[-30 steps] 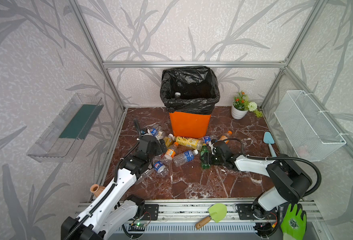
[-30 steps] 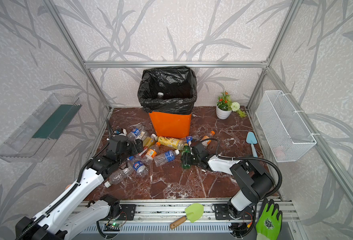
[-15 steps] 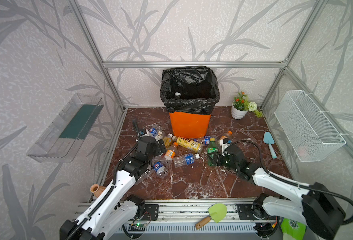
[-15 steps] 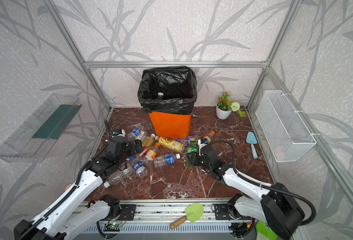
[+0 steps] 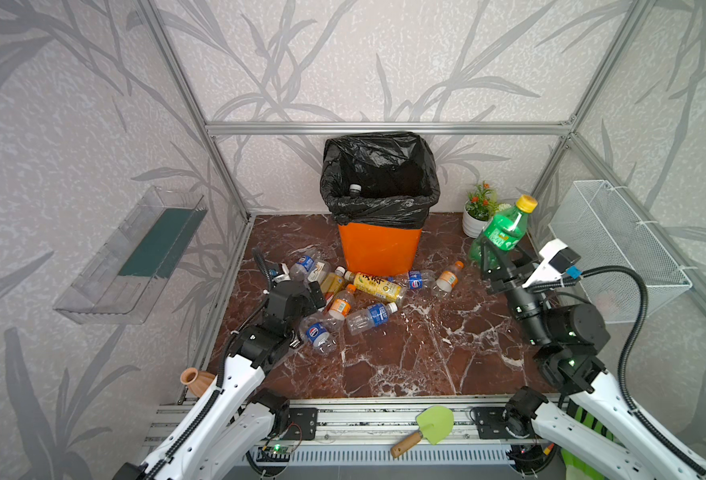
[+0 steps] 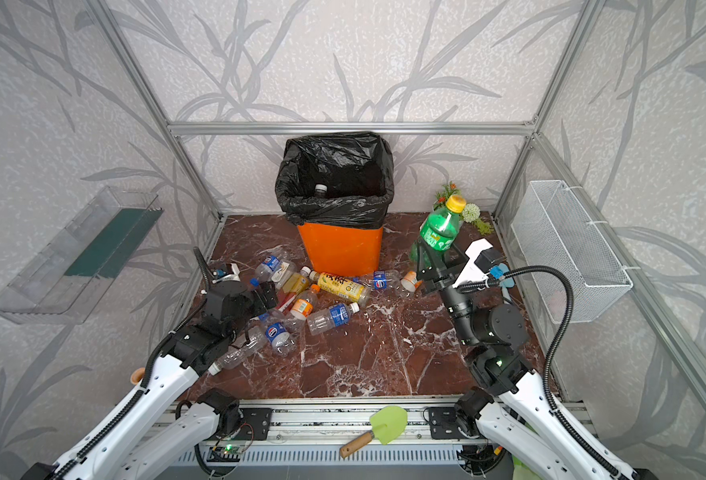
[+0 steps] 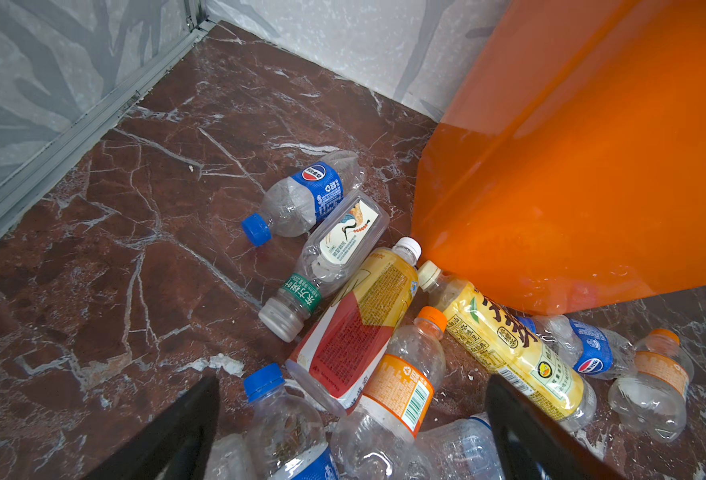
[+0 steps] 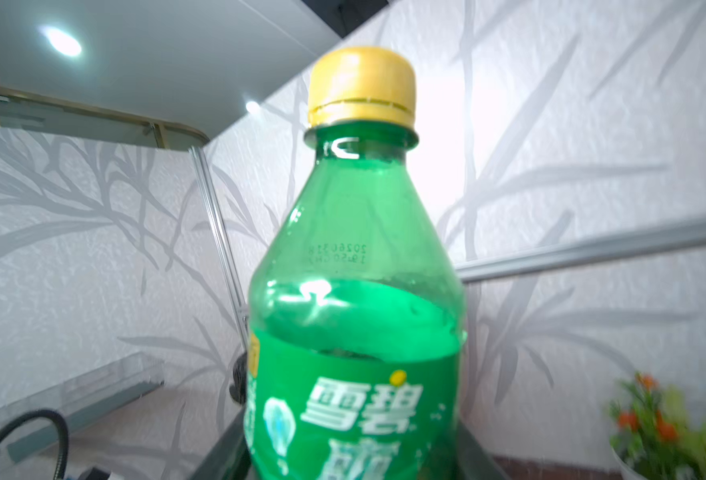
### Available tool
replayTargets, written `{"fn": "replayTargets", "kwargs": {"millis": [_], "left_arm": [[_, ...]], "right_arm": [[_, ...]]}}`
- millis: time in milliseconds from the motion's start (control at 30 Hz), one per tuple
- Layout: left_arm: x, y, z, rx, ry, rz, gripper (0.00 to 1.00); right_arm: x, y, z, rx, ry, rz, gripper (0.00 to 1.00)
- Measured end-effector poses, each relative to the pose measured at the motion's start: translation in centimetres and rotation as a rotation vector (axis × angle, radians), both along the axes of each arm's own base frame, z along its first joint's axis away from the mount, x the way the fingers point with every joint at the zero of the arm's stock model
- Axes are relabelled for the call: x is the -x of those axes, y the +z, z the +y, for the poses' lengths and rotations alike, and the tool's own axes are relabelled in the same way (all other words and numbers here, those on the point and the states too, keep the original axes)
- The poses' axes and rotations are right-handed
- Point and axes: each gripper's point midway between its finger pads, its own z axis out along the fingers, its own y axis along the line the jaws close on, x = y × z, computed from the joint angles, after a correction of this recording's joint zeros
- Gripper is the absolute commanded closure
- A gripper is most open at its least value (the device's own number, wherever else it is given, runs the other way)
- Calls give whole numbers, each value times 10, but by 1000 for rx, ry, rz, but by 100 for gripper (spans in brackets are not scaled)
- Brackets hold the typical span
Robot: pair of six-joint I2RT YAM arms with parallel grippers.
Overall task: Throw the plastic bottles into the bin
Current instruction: 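Lift the green bottle over the bin and release it with the right gripper, then draw the right gripper back while the left gripper reaches for a clear bottle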
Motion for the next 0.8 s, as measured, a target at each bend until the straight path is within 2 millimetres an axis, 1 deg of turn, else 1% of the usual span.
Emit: {"fn": "replayTargets", "kwargs": {"millis": [67, 133, 167, 200, 233, 267, 300, 333, 367, 400, 433, 467, 500, 567, 633, 700, 800], "left_arm": [[0, 1, 0, 2, 0, -4, 1], [0, 1, 0, 1, 1, -4, 1], [1, 1, 1, 0, 2, -2, 1], [1, 0, 1, -3, 4, 2, 1], [1, -1, 2, -7, 7, 6, 1], [1, -3, 2, -11, 9, 13, 1], [2, -5, 3, -16, 11, 21, 1], [3, -7, 4, -23, 14, 33, 1], [4, -8, 6, -29, 20, 44, 1], [5, -9, 7, -33, 27, 49, 1], [6, -8, 9, -40, 35, 54, 1], [7, -7, 11, -44, 43, 53, 1], [8, -6, 13, -47, 48, 49, 1], [10, -3, 16, -51, 59, 40, 1], [11, 0, 18, -51, 66, 28, 1], [12, 2, 19, -51, 71, 21, 1], [13, 2, 22, -59, 83, 20, 1]], "right_arm": [[-10, 38, 15, 31, 15, -66, 46], [-37, 74, 42, 72, 51, -89, 45], [-54, 88, 57, 98, 77, -81, 46], [-77, 106, 76, 125, 113, -74, 46], [-102, 119, 94, 152, 142, -54, 42], [-124, 128, 113, 184, 173, -28, 29], [-147, 126, 130, 220, 197, 16, 18], [-171, 116, 146, 260, 213, 74, 8], [-196, 95, 160, 305, 219, 151, 1], [-210, 78, 168, 335, 226, 208, 1], [-224, 53, 175, 377, 228, 284, 1], [-231, 33, 179, 411, 229, 347, 1], [-235, 17, 179, 435, 227, 397, 1], [-235, -1, 177, 471, 220, 463, 1], [-226, 3, 170, 476, 212, 468, 1], [-211, 11, 160, 468, 207, 454, 1], [-178, 29, 137, 421, 188, 389, 1]]}}
